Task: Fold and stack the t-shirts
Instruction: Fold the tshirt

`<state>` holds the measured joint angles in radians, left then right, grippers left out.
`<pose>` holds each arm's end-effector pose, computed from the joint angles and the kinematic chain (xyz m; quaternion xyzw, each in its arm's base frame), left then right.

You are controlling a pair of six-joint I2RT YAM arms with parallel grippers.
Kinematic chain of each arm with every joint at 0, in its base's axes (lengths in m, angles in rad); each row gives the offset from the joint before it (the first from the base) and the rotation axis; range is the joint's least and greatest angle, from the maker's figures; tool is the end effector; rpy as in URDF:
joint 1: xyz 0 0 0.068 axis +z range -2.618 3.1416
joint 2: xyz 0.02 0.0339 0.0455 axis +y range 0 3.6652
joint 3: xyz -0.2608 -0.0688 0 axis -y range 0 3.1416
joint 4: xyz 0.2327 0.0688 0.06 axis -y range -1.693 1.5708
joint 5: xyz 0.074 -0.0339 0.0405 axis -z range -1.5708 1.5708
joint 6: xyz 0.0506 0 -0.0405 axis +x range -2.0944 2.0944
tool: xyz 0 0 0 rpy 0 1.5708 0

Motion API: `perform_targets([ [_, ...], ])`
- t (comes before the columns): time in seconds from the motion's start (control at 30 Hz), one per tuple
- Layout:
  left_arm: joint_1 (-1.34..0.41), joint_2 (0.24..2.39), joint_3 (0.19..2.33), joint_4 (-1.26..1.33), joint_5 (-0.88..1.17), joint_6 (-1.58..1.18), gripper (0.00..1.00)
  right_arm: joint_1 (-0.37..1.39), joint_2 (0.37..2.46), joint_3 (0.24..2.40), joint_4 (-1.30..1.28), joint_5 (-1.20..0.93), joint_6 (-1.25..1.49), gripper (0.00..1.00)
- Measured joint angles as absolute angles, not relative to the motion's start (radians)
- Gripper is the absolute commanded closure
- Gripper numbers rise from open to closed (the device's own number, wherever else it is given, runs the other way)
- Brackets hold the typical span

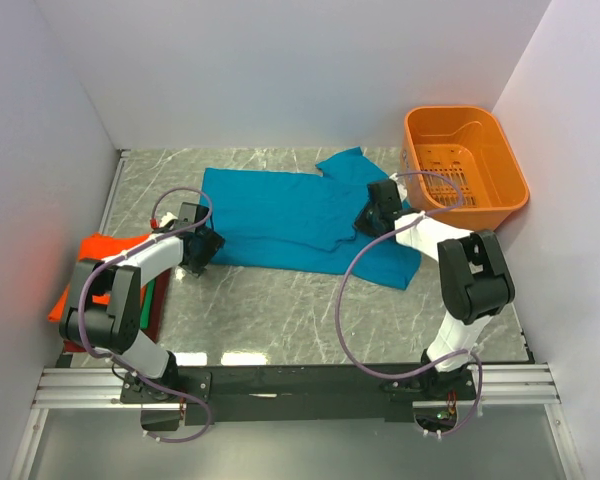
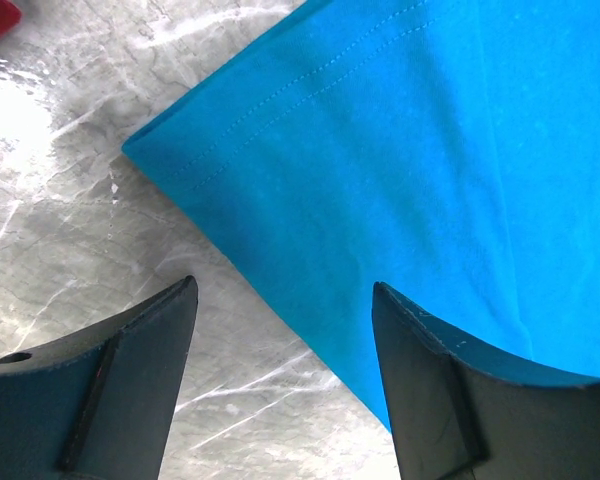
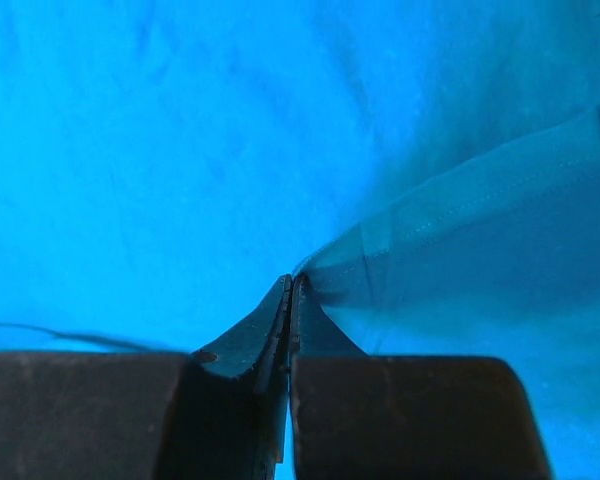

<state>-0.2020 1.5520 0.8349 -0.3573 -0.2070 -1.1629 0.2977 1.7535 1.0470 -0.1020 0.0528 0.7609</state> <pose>0.2850 -0.0477 0.1579 -0.4681 0.8433 -0.0764 0.2528 0.3539 0.1058 0.1745 0.2225 0.9009 0.1666 0.3333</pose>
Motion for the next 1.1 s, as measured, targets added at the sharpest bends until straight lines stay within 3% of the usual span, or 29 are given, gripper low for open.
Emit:
perform_targets([
  [0.17,-0.197,1.547,0.830,-0.361,-0.207,-1.163,0.24,0.292,1.770,1.068,-0.117,0.081,0.760,0.96],
  [0.2,-0.196,1.547,0.830,-0.362,-0.207,-1.163,0.24,0.292,1.772,1.071,-0.119,0.086,0.760,0.84],
  [0.27,-0.193,1.545,0.830,-0.364,-0.207,-1.163,0.24,0.291,1.777,1.084,-0.128,0.088,0.754,0.73],
  [0.3,-0.190,1.543,0.828,-0.365,-0.207,-1.163,0.24,0.291,1.778,1.089,-0.131,0.087,0.747,0.61],
  [0.37,-0.180,1.537,0.823,-0.369,-0.207,-1.162,0.24,0.290,1.777,1.095,-0.136,0.088,0.738,0.52],
  [0.53,-0.142,1.520,0.809,-0.378,-0.207,-1.154,0.25,0.290,1.719,1.055,-0.164,0.085,0.719,0.51],
  [0.7,-0.120,1.499,0.783,-0.372,-0.207,-1.144,0.29,0.289,1.489,0.918,-0.203,0.083,0.718,0.51],
  [0.87,-0.119,1.474,0.761,-0.357,-0.218,-1.144,0.19,0.287,1.290,0.777,-0.232,0.086,0.714,0.51],
  [0.93,-0.119,1.459,0.756,-0.370,-0.237,-1.142,0.08,0.287,1.229,0.718,-0.245,0.086,0.711,0.51],
  [1.1,-0.107,1.427,0.756,-0.375,-0.265,-1.141,0.14,0.285,1.121,0.629,-0.303,0.090,0.706,0.53],
])
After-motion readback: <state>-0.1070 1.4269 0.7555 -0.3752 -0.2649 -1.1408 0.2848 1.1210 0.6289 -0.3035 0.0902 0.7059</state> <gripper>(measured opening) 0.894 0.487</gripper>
